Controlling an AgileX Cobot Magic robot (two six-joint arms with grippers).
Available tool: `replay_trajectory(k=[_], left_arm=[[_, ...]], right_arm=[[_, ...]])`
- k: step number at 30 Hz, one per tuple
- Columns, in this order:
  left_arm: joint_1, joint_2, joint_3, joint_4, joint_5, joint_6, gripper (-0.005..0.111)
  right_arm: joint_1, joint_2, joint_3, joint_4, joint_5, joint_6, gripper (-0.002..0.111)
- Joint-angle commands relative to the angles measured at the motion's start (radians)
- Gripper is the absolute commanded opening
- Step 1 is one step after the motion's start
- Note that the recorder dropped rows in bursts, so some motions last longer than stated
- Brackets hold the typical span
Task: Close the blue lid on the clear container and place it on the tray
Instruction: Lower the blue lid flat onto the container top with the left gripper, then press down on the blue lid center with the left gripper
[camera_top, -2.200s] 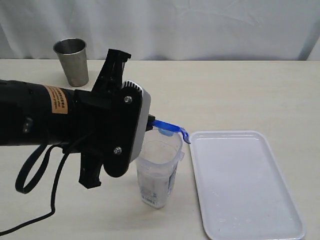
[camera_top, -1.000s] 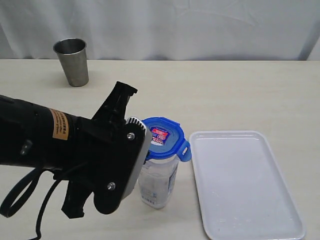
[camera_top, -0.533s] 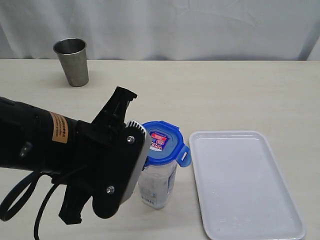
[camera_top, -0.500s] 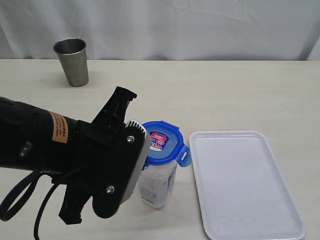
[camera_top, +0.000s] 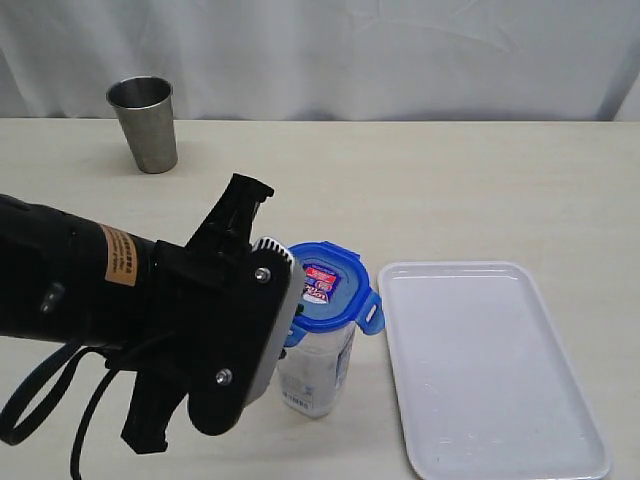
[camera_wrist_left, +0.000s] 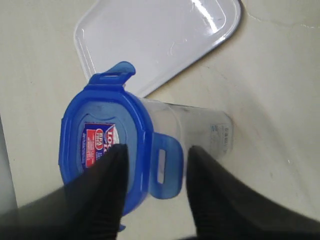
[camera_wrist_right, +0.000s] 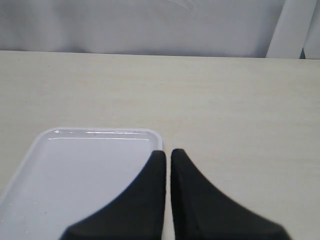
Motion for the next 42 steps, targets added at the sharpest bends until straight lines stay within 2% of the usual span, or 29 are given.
replay_trajectory(k=[1, 11, 14, 17, 20, 24, 28, 31, 34, 42], left_arm=[[-0.007, -0.005, 0.003, -0.035, -0.006, -0.007, 0.064], [-0.007, -0.056, 0.003, -0.063, 0.056, -0.017, 0.065], [-0.007, -0.118, 0.003, -0.063, 0.078, -0.169, 0.063], [-0.007, -0.153, 0.003, -0.061, 0.008, -0.445, 0.036], [-0.007, -0.134, -0.017, -0.059, -0.044, -0.569, 0.001], [0.019, -0.033, -0.125, -0.053, 0.104, -0.676, 0.0], [0.073, 0.108, -0.276, 0.04, 0.223, -0.888, 0.0], [0.08, 0.203, -0.381, 0.095, 0.341, -0.922, 0.0], [0.07, 0.277, -0.446, 0.095, 0.382, -0.922, 0.0], [0.062, 0.345, -0.464, 0.113, 0.418, -0.922, 0.0]], right_arm=[[0.001, -0.004, 0.003, 0.0, -0.005, -0.003, 0.004], [0.001, -0.004, 0.003, 0.0, -0.005, -0.003, 0.004], [0.001, -0.004, 0.003, 0.0, -0.005, -0.003, 0.004], [0.001, -0.004, 0.003, 0.0, -0.005, -0.003, 0.004], [0.001, -0.004, 0.003, 0.0, -0.005, -0.003, 0.004], [0.001, -0.004, 0.003, 0.0, -0.005, -0.003, 0.004], [0.001, -0.004, 0.003, 0.0, -0.005, -0.003, 0.004], [0.001, -0.004, 0.003, 0.0, -0.005, -0.003, 0.004], [0.001, -0.004, 0.003, 0.0, -0.005, -0.003, 0.004], [0.001, -0.004, 0.003, 0.0, -0.005, -0.003, 0.004]])
